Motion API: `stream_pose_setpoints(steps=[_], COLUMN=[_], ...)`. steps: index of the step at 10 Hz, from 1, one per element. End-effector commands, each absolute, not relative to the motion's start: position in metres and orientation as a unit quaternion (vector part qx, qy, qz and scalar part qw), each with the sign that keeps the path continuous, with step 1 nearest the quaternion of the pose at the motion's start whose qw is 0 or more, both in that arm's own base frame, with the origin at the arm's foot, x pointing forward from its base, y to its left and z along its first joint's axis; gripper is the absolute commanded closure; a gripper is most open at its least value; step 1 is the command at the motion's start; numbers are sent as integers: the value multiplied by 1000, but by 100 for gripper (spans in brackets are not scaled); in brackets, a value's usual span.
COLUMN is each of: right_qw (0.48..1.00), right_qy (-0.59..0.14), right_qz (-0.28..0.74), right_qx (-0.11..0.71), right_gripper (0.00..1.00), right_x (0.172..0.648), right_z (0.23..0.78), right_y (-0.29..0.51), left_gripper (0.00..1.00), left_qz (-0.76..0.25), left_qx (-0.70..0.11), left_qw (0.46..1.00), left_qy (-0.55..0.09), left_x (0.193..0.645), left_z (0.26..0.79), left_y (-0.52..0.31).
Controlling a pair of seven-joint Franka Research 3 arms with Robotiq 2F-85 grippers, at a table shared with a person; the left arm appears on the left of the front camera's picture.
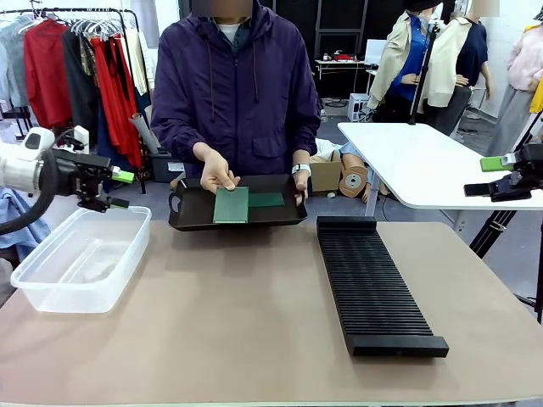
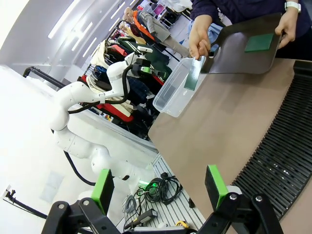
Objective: Sort PCBs into racks and boxes based on the side picked up.
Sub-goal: Pick up the Blank PCB handed by the Human.
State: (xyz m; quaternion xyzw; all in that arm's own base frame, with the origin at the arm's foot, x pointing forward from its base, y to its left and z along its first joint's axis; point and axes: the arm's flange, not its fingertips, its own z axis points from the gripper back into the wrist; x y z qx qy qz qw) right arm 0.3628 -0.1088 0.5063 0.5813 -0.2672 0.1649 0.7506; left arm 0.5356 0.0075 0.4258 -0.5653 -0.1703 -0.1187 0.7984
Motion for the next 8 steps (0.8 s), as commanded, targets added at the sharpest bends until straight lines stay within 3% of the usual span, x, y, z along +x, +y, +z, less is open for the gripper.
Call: stream_pose_setpoints(steps=[1, 8], right_qw=[748, 748], right_qy=[-271, -271], right_qz=[160, 160], right_qx=[584, 584], right_gripper=[0, 0], right_x=[364, 364], right_z=[509, 509], right_y=[-108, -108], left_gripper=[0, 0], left_qz=[-135, -144], left_qx=[-614, -665], left_qw=[762, 727], left_qy=[-153, -90], left_x=[547, 572], left_z=[420, 380], left_y=[0, -69])
